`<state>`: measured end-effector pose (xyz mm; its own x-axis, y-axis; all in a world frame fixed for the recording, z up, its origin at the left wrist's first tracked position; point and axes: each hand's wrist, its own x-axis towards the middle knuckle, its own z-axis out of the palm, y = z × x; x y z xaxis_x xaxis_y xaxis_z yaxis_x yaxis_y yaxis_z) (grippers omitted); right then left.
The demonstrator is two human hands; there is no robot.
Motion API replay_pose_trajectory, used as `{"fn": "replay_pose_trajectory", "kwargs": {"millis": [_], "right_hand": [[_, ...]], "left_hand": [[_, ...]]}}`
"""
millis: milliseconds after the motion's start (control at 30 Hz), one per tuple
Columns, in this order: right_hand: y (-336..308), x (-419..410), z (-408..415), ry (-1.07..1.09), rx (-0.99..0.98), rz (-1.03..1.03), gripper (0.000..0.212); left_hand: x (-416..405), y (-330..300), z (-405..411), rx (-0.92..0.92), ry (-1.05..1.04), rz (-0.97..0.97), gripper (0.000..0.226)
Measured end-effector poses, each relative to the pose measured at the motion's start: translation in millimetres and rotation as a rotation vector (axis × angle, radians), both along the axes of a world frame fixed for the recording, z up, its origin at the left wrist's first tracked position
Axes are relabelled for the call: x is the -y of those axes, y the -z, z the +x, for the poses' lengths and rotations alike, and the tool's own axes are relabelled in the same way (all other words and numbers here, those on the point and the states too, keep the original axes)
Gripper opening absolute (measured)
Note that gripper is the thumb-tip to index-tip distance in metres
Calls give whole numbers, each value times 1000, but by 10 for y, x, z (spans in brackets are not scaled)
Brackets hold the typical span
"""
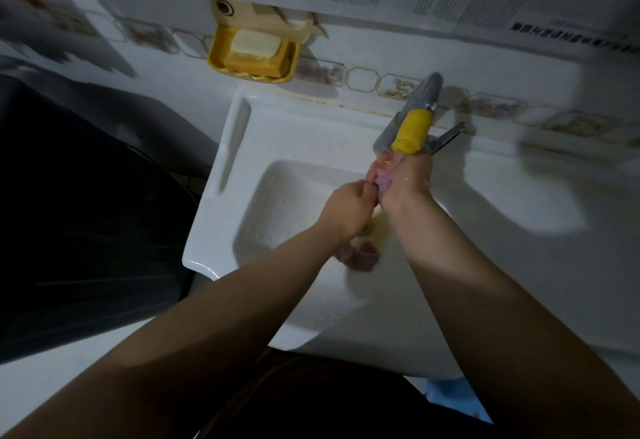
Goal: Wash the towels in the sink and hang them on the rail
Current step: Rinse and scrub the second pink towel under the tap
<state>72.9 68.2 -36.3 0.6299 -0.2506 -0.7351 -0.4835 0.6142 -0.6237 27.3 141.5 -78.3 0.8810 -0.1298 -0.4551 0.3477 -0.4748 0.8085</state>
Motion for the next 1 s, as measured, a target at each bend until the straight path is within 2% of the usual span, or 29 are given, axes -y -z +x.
{"fn": "replay_pose_trajectory", "kwargs": {"millis": [67,100,133,167,200,267,300,333,367,433,467,533,567,633,667,733,767,833,933,967,1000], "right_hand": [[10,83,-30,-20,5,38,43],[29,113,-51,-28,23,95,44],[57,136,-69,-44,40,149,48],[65,149,-99,-14,60,210,51],[65,159,-123,21,77,255,54],[62,155,-221,62,119,325,55],[73,155,-296,75,128,342,53],[84,150,-375,73,138,354,52],[126,159,-457,60,158,382,50],[160,181,-615,-19,181,400,43],[161,189,-690,-56,165,383,41],[172,232,-863,-205,110,332,42],[213,265,-965,-277,73,277,40],[369,361,-1138,-499,10,84,22],[431,410,-1205,-631,-30,-27,24],[611,524,-1260,-787,-106,-234,45],[667,565,-1246,-826,-113,-348,47],[838,668,-1174,-862,-104,-564,35],[1026,817,-965,-880,-67,-719,19],[1044,833,-863,-853,-21,-752,18],[1018,823,-764,-826,44,-773,26]], "left_hand": [[-124,125,37,161,-23,181,34],[-206,167,43,229,-142,227,33],[-277,207,29,244,-262,251,35],[-319,208,6,152,-337,207,40],[-326,213,-14,-25,-353,100,52],[-280,204,-48,-491,-260,-212,76],[-249,194,-47,-655,-260,-418,84],[-203,204,-17,-735,-312,-620,85],[-152,194,27,-735,-410,-782,78],[-95,154,130,-638,-662,-972,50],[-99,135,192,-591,-749,-1040,39],[-140,87,307,-528,-789,-1076,32],[-162,53,343,-516,-754,-1023,30],[-184,-1,388,-496,-618,-869,23],[-187,-29,398,-477,-537,-804,20],[-198,-115,394,-427,-390,-673,19],[-203,-167,378,-393,-344,-591,20],[-236,-266,345,-311,-303,-431,21],[-328,-366,333,-179,-187,-190,20],[-353,-400,334,-149,-121,-136,20],[-368,-431,332,-131,-61,-104,20]]}}
